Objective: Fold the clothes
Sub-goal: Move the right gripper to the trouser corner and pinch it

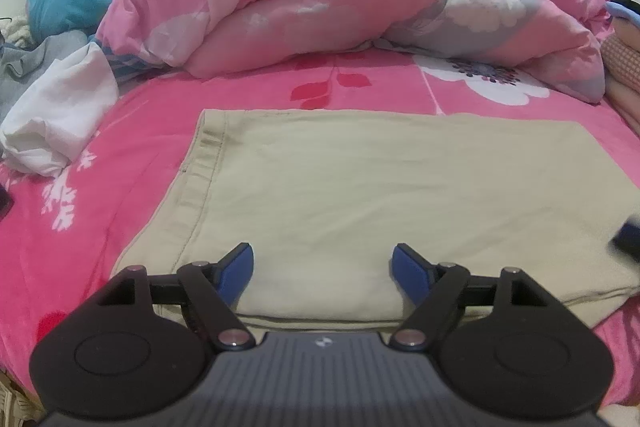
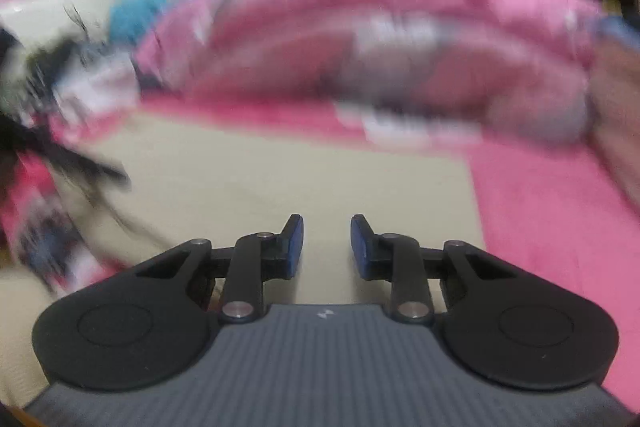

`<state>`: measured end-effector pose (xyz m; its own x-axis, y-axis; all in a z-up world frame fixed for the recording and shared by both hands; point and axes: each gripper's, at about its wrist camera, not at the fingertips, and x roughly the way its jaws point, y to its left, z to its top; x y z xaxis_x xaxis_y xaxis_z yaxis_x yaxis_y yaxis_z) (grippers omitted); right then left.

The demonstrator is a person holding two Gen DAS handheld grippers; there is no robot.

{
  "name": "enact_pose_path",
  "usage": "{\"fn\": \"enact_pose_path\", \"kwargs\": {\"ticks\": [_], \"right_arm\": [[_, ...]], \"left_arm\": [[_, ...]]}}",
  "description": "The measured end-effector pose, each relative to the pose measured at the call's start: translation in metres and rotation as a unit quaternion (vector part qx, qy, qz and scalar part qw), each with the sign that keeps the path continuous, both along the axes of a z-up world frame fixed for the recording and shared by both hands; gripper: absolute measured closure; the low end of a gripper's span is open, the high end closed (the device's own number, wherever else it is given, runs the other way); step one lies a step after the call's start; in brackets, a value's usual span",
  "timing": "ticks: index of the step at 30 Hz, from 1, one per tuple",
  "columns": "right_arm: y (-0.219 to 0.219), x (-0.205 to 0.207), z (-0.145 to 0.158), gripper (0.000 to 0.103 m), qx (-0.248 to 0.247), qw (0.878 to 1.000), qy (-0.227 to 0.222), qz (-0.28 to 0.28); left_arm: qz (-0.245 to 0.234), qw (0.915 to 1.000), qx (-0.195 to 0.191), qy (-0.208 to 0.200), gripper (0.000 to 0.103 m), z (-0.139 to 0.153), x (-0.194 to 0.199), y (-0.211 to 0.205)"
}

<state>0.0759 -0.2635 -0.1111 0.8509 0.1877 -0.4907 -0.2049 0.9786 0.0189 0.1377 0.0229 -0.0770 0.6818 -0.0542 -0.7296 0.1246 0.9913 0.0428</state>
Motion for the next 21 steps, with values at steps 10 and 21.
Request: {"fn": "enact_pose_path", "kwargs": {"ticks": [10, 21], "right_arm": [[-0.017, 0.023, 0.004, 0.078, 0.013, 0.999, 0.025, -0.032], [-0.03, 0.077, 0.035, 0.077, 0.044, 0.995, 0.081, -0.047]], "left_arm": [[0.001, 1.0, 0.008, -0.001, 0.022, 0.0, 0.0, -0.002], [-0.001, 1.0, 0.002, -0.008, 0.022, -0.002, -0.002, 0.002]]}}
